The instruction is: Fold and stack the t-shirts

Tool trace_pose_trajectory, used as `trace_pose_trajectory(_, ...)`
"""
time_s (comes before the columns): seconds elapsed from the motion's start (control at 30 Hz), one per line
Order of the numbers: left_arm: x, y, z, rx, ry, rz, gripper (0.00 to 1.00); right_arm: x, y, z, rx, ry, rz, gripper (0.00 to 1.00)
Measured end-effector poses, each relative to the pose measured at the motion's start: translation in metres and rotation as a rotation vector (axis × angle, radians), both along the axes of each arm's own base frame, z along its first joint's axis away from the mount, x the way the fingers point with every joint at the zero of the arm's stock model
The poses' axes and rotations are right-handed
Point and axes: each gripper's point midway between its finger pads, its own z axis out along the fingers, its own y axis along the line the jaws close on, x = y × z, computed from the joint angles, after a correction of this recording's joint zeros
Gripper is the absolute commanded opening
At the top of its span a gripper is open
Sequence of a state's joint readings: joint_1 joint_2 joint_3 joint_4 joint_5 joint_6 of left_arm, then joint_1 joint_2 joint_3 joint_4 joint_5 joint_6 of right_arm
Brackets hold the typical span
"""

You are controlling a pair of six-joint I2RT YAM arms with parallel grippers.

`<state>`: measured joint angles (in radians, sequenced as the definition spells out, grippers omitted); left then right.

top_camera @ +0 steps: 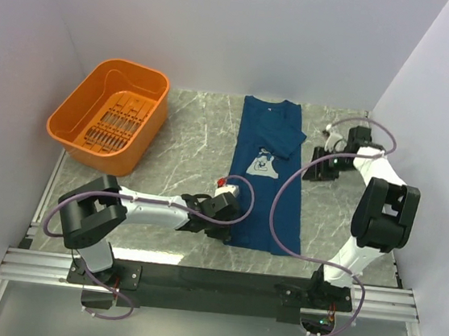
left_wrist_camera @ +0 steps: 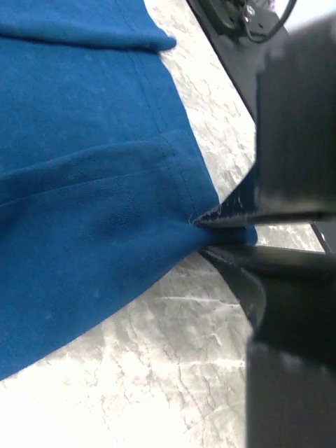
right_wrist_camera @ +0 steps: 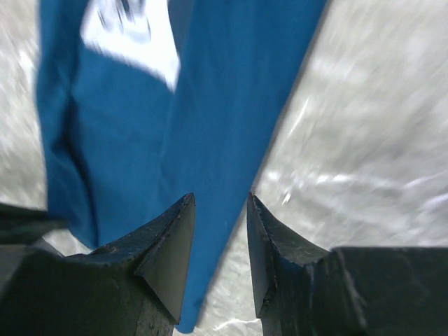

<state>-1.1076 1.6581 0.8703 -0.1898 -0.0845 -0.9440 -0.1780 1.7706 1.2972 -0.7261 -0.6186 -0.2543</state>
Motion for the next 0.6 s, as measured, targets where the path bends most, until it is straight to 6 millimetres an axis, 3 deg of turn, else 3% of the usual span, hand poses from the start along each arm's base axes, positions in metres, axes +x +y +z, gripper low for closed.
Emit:
trace_pose_trajectory(0.17, -0.003, 0.004, 0.000, 0.003, 0.001, 0.002, 0.12, -0.046, 0.004, -0.033, -0.011, 0.096, 0.050, 0.43)
trace_pose_trajectory(0.33, -0.015, 0.020, -0.001, 0.008, 0.022, -0.018, 0.15, -0.060, 0.001, -0.043, -0.041, 0.122, 0.078, 0.43)
trace_pose_trajectory(0.37, -0.018, 0.022, -0.001, 0.006, 0.029, -0.025, 0.17, -0.061, 0.001, -0.043, -0.045, 0.122, 0.081, 0.43)
trace_pose_trajectory(0.5, -0.025, 0.022, 0.000, -0.010, 0.056, -0.052, 0.45, -0.062, 0.001, -0.045, -0.062, 0.115, 0.104, 0.43)
trace_pose_trajectory(0.6, -0.028, 0.026, 0.006, -0.015, 0.060, -0.061, 0.57, -0.066, 0.005, -0.047, -0.061, 0.120, 0.128, 0.43)
